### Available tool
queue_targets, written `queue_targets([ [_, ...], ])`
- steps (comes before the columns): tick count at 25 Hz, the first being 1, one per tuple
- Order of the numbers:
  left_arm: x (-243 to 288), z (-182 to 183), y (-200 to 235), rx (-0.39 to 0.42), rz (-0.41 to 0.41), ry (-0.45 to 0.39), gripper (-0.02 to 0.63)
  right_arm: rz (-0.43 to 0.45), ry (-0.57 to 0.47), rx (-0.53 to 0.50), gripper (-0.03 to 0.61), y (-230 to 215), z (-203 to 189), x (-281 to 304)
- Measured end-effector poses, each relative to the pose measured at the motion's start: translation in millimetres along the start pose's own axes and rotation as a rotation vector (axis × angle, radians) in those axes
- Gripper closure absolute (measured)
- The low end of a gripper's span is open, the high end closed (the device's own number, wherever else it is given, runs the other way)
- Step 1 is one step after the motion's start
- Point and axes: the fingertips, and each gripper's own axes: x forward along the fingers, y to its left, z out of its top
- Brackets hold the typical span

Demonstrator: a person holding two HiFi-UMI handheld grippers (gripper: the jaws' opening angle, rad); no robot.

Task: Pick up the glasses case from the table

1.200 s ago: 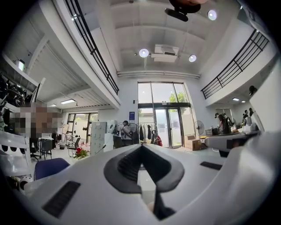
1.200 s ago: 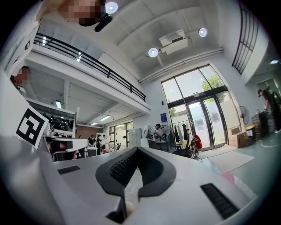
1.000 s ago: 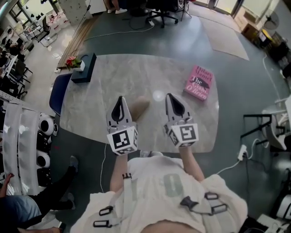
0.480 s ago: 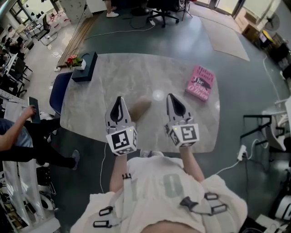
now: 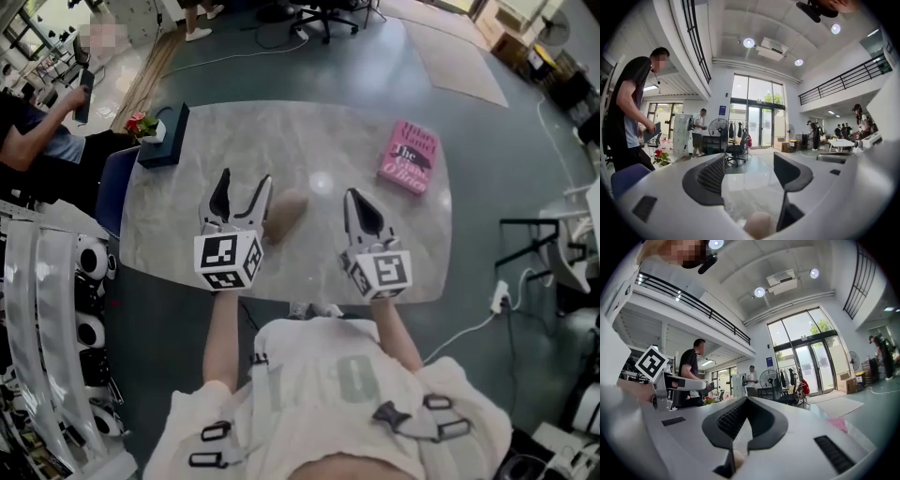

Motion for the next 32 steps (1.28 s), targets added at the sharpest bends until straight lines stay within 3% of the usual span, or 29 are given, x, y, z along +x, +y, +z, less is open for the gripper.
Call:
queue_targets([
  [7, 40, -51, -14, 0.087, -0.176, 0.253, 0.250, -0.064, 0.039, 0.010, 0.577, -17, -11, -14],
  [14, 69, -147, -36, 0.123, -0.318, 0.575, 0.238, -0.127, 0.071, 0.019, 0.577, -34, -27, -22],
  [19, 71, -224, -46, 0.190, -0.351, 0.826, 0.238, -0.174, 0.099, 0.029, 0.577, -40, -37, -34],
  [27, 84, -273, -37, 0.275, -0.345, 0.984, 0.239, -0.215, 0.132, 0.051, 0.577, -44, -55, -43],
  [32, 73, -312, -44, 0.234, -0.377, 1.103, 0.238, -0.242, 0.147, 0.062, 0.577, -47, -61, -51],
])
